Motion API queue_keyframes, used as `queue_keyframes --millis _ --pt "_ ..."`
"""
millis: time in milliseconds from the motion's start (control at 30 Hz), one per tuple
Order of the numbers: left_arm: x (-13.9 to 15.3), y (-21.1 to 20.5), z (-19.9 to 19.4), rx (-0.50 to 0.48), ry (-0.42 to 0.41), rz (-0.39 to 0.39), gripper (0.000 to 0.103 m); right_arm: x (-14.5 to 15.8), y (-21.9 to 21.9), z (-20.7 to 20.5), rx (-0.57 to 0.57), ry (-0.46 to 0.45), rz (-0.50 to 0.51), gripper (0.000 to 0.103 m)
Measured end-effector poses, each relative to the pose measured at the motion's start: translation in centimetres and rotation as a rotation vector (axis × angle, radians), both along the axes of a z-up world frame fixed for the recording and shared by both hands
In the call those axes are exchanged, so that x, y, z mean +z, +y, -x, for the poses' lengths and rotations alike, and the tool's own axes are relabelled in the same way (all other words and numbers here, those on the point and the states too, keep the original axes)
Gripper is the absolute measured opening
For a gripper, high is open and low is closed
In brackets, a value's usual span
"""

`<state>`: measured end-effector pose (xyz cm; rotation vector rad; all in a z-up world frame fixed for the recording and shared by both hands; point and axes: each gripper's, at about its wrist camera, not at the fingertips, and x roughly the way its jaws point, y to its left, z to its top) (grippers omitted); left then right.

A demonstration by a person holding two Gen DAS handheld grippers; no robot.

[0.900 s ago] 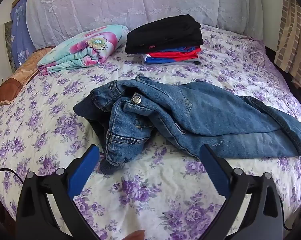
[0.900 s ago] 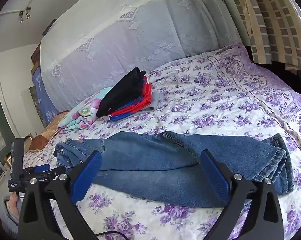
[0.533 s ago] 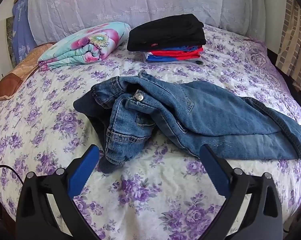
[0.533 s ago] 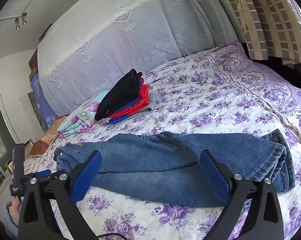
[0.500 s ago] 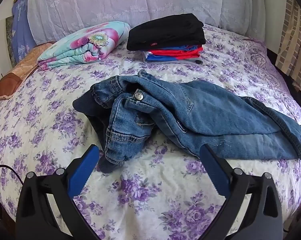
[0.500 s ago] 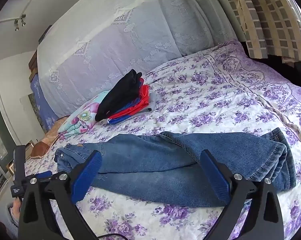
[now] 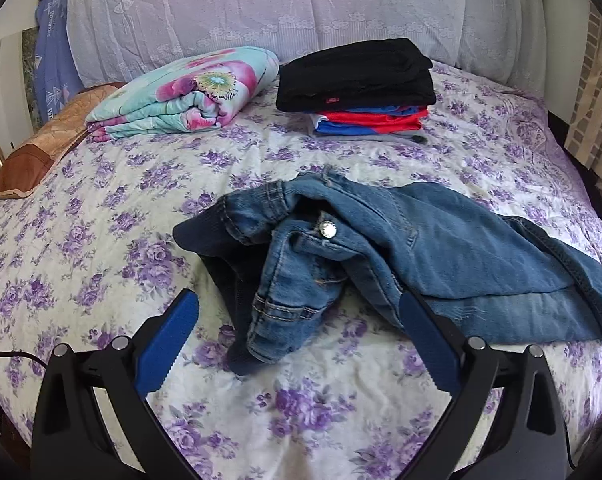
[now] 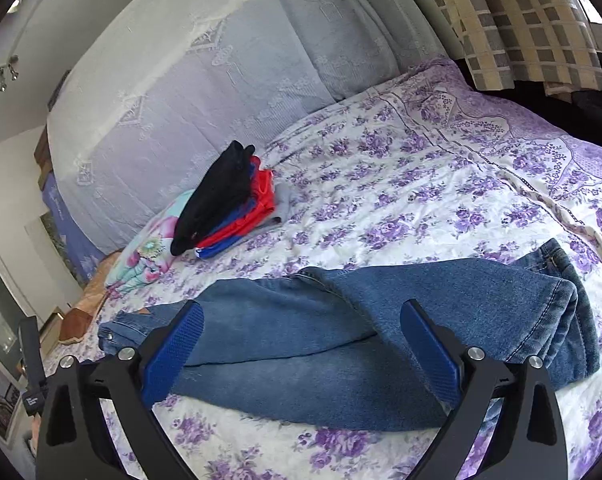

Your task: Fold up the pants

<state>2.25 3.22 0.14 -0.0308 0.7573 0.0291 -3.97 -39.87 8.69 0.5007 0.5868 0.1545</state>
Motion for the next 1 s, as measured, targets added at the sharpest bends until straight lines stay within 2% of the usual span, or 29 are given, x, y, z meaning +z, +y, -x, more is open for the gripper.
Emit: queue_keyframes --millis 300,633,800,1000 --pt "-1.5 1.0 0.3 0.006 0.030 0.044 0.098 -1.9 -0.6 0.7 -0.024 0.045 0.014 0.099" --pt "-2.0 0.1 -0.6 0.001 0.044 0.047 0.098 -3.0 0.4 0.1 0.019 0.038 0.006 0.099" --pt "-2.4 0.9 -1.6 0.022 0.075 0.034 0.098 -3.1 1.2 -1.2 0.024 0.066 0.048 0.099" --pt "-1.7 1.6 -2.1 0.039 0.051 0.023 0.098 -2.7 1.7 -1.1 0.030 0.058 0.068 0.099"
